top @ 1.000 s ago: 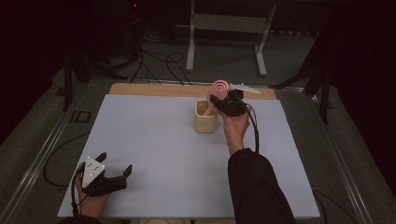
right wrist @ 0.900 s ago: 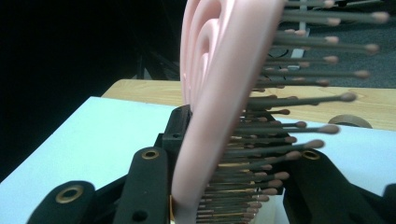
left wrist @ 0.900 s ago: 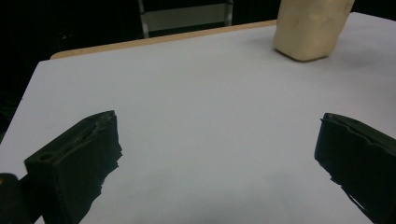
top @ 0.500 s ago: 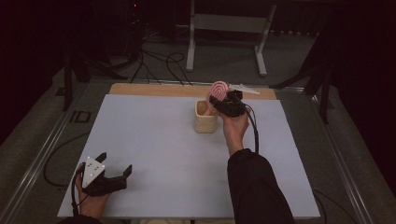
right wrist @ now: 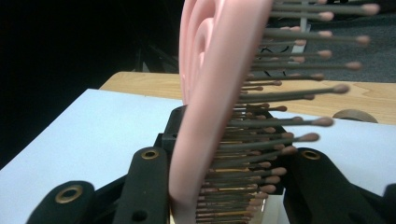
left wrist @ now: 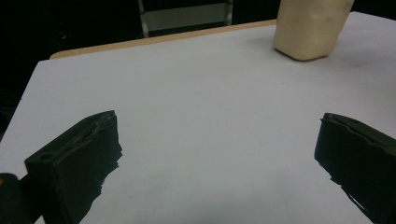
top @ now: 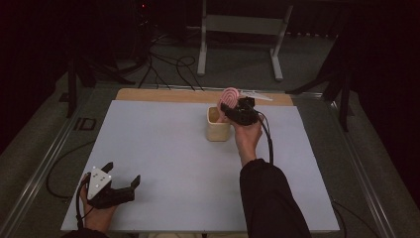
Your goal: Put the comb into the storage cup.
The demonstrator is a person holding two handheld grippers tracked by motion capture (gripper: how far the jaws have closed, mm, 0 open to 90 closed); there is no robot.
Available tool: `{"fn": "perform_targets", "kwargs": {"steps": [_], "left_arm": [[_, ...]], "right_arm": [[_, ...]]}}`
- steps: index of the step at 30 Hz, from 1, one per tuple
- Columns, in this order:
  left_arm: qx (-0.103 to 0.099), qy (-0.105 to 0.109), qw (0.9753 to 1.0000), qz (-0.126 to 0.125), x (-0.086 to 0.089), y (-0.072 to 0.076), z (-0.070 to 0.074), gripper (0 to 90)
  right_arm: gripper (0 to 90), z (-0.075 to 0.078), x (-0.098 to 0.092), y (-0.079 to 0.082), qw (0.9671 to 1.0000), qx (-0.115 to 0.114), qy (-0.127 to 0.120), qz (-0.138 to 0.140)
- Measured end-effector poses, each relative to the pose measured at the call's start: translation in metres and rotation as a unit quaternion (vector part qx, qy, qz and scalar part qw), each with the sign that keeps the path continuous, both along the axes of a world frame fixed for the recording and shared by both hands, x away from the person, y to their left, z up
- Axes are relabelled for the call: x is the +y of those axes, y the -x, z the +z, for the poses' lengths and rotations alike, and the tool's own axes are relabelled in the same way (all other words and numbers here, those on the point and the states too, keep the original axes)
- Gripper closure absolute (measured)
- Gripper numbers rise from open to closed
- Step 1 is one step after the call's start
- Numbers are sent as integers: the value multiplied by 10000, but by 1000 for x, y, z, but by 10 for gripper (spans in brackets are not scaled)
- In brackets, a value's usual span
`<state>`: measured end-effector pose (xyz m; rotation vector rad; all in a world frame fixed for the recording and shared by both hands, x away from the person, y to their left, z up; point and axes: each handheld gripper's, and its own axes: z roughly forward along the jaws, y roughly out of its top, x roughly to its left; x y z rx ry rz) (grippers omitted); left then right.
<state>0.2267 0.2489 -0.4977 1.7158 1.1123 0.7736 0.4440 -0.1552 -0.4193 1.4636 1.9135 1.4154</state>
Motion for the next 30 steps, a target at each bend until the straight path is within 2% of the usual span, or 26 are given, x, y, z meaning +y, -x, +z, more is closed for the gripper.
{"fn": "perform_targets", "kwargs": {"steps": [30], "left_arm": [[-1, 3, 10000, -12, 0, 0, -1, 7]], "right_arm": [[626, -2, 3, -2, 10000, -22, -56, -10]]}}
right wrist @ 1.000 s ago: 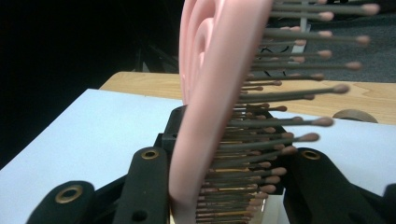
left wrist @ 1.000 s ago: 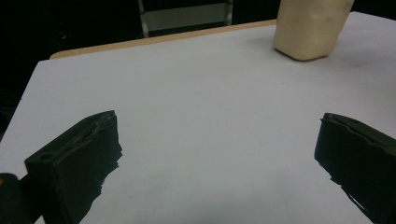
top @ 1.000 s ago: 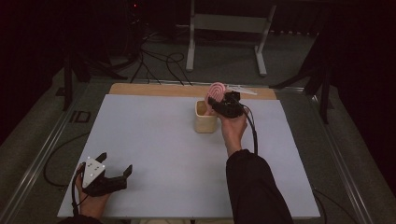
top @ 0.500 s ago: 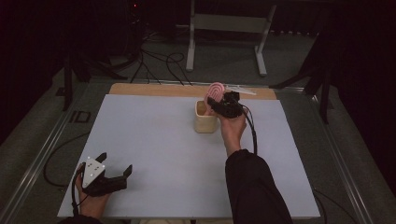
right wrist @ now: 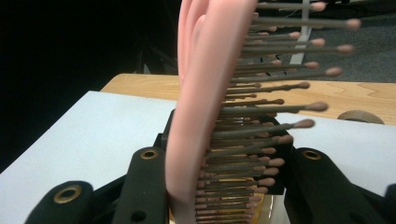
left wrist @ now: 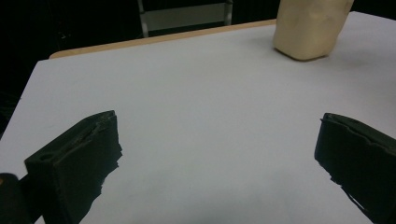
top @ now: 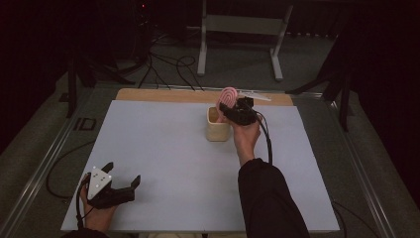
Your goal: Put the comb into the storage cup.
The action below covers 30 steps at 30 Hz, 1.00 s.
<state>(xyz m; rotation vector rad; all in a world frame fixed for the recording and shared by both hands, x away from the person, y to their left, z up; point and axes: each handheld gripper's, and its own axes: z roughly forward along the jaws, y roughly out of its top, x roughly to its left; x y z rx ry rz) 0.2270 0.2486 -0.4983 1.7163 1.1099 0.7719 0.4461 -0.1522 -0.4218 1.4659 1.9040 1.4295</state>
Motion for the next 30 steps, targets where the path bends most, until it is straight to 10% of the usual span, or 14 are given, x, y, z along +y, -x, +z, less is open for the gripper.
{"fn": "perform_targets", "kwargs": {"steps": [11, 30], "left_arm": [[22, -6, 10000, -10, 0, 0, -1, 7], [16, -9, 10000, -16, -2, 0, -1, 6]], "right_arm": [[614, 0, -2, -2, 9999, -19, -99, -46], [345, -2, -12, -1, 9998, -40, 106, -151]]}}
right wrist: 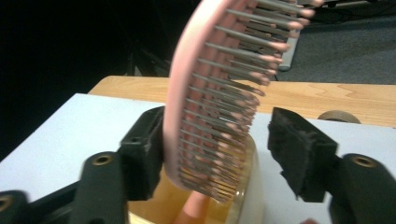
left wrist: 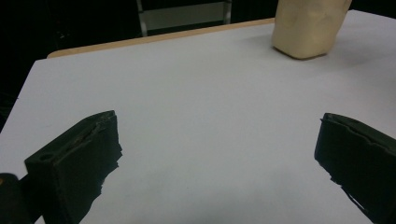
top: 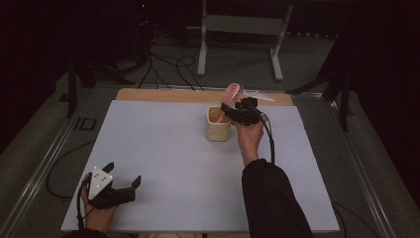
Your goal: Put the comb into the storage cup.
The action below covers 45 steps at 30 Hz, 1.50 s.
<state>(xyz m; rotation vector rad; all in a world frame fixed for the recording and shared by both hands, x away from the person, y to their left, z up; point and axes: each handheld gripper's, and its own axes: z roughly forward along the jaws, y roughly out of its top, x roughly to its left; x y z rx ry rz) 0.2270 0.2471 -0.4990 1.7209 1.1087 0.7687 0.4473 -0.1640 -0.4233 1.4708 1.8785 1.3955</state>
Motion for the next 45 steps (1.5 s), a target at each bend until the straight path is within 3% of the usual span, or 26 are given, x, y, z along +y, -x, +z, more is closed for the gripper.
{"fn": "perform_targets", "kwargs": {"steps": [6, 11, 20, 22, 26, 31, 36, 38, 39, 45], "left_arm": [[2, -1, 10000, -1, 0, 0, 0, 6], [3, -21, 10000, -8, 0, 0, 0, 6], [8, -12, 10000, -11, -1, 0, 0, 6], [4, -13, 10000, -14, -2, 0, 0, 6], [15, -18, 10000, -18, -2, -1, -1, 6], [24, -37, 10000, -30, -3, -1, -1, 6], [25, -38, 10000, -31, -4, -1, -1, 6], [25, -39, 10000, -31, -4, -1, -1, 6], [27, -37, 10000, -31, -4, -1, -1, 6], [7, -31, 10000, -36, -4, -1, -1, 6]], "right_arm": [[192, 1, -4, 3, 9999, 89, -64, 62], [103, 1, -3, 9, 9995, 113, 192, 207], [99, -2, -13, 21, 9993, 88, 233, 280], [99, -4, -17, 25, 9994, 90, 131, 309], [100, -13, -25, 33, 9992, 156, 146, 333], [103, -30, -38, 47, 9992, 264, -13, 314], [104, -37, -47, 55, 9989, 324, -22, 328], [104, -37, -49, 60, 9988, 299, 119, 357], [104, -36, -49, 66, 9983, 218, 348, 410], [118, -39, -50, 81, 9961, 70, 735, 484]]}}
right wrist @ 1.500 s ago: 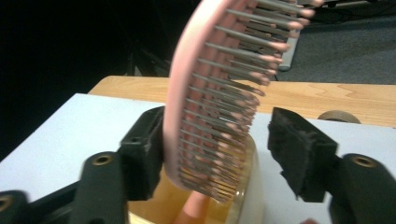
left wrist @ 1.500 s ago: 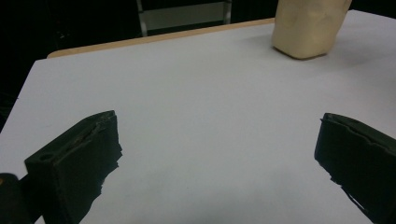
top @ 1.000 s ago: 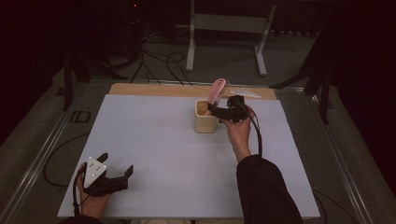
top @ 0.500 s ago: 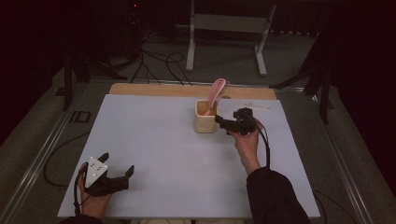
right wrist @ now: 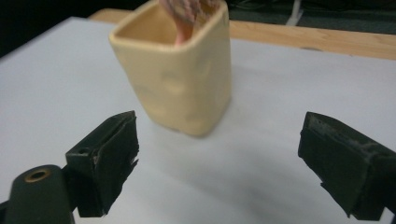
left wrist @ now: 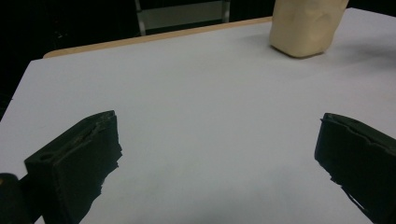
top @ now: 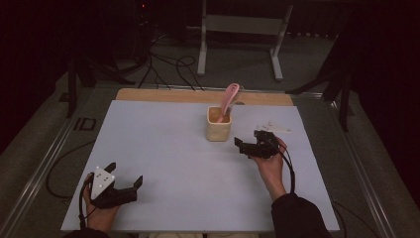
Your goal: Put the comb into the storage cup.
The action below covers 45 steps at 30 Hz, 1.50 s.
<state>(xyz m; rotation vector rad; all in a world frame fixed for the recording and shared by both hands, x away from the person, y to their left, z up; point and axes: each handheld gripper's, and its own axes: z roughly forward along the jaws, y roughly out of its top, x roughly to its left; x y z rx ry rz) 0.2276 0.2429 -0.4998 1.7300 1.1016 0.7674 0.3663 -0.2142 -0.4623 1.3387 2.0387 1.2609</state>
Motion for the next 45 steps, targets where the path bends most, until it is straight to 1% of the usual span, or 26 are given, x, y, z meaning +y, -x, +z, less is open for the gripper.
{"fn": "perform_targets", "kwargs": {"steps": [1, 2, 3, 4, 5, 6, 7, 8, 9, 10, 11, 12, 15, 16, 17, 18, 19, 24, 25, 30, 31, 34, 35, 36, 39, 45], "left_arm": [[0, 0, 10000, 0, 0, 0, 0, 6], [3, -3, 10000, 1, 0, 0, 0, 6], [3, -1, 10000, 6, 0, 0, 0, 6], [3, -1, 10000, 6, 0, 0, 0, 6], [7, -6, 10000, 4, 0, 0, 0, 6], [7, -6, 10000, 4, 0, 0, 0, 6], [13, -2, 10000, 11, 0, 0, 0, 6], [13, -2, 10000, 11, 0, 0, 0, 6], [12, 1, 10000, 16, 0, -1, 0, 6], [12, 1, 10000, 16, 0, -1, 0, 6], [10, 5, 10000, 21, 0, -1, 0, 6], [10, 5, 10000, 21, 0, -1, 0, 6], [9, 7, 10000, 21, 0, -1, 0, 6], [9, 7, 10000, 21, 0, -1, 0, 6], [12, 3, 10000, 25, 0, -1, 0, 6], [12, 3, 10000, 25, 0, -1, 0, 6], [11, 5, 10000, 25, 0, -1, 0, 6], [-7, 24, 10000, 31, 0, -1, 0, 6], [-6, 13, 10000, 28, 1, -1, 0, 6], [-37, 40, 10000, 20, 1, 0, 1, 5], [-66, 45, 10000, -9, 2, 0, 2, 4], [-93, 72, 9999, -18, 2, 0, 2, 3], [-111, 71, 9999, -27, 2, 0, 3, 3], [-111, 71, 9999, -27, 2, 0, 3, 3], [-118, 85, 9999, -41, 2, 0, 3, 3], [-107, 28, 9999, -79, 1, -1, 2, 3]], "right_arm": [[118, 0, 0, 0, 10000, 0, 0, 0], [118, -2, -1, 4, 10000, -35, 93, -10], [114, -5, -4, 13, 9998, -69, 162, -17], [114, -5, -4, 13, 9998, -69, 162, -17], [111, -7, -7, 19, 9999, -80, 145, -41], [111, -7, -7, 19, 9999, -80, 145, -41], [100, -8, -10, 25, 9996, -53, 279, -45], [100, -8, -10, 25, 9996, -53, 279, -45], [98, -8, -12, 31, 9992, -82, 380, -26], [98, -8, -12, 31, 9992, -82, 380, -26], [98, -8, -14, 39, 9989, -241, 405, -38], [98, -8, -14, 39, 9989, -241, 405, -38], [98, -12, -22, 53, 9988, -274, 393, -67], [98, -12, -22, 53, 9988, -274, 393, -67], [98, -14, -27, 58, 9986, -308, 426, -99], [98, -14, -27, 58, 9986, -308, 426, -99], [98, -16, -31, 63, 9987, -311, 380, -122], [98, -20, -38, 72, 9984, -378, 400, -137], [98, -23, -41, 78, 9983, -398, 399, -117], [99, -26, -47, 88, 9985, -447, 320, -10], [99, -28, -50, 94, 9983, -511, 285, 45], [99, -28, -53, 99, 9980, -577, 241, 73], [99, -27, -56, 105, 9974, -685, 186, 84], [99, -27, -56, 105, 9974, -685, 186, 84], [99, -27, -60, 114, 9961, -847, 216, 90], [98, -30, -65, 122, 9957, -917, 98, 120]]}}
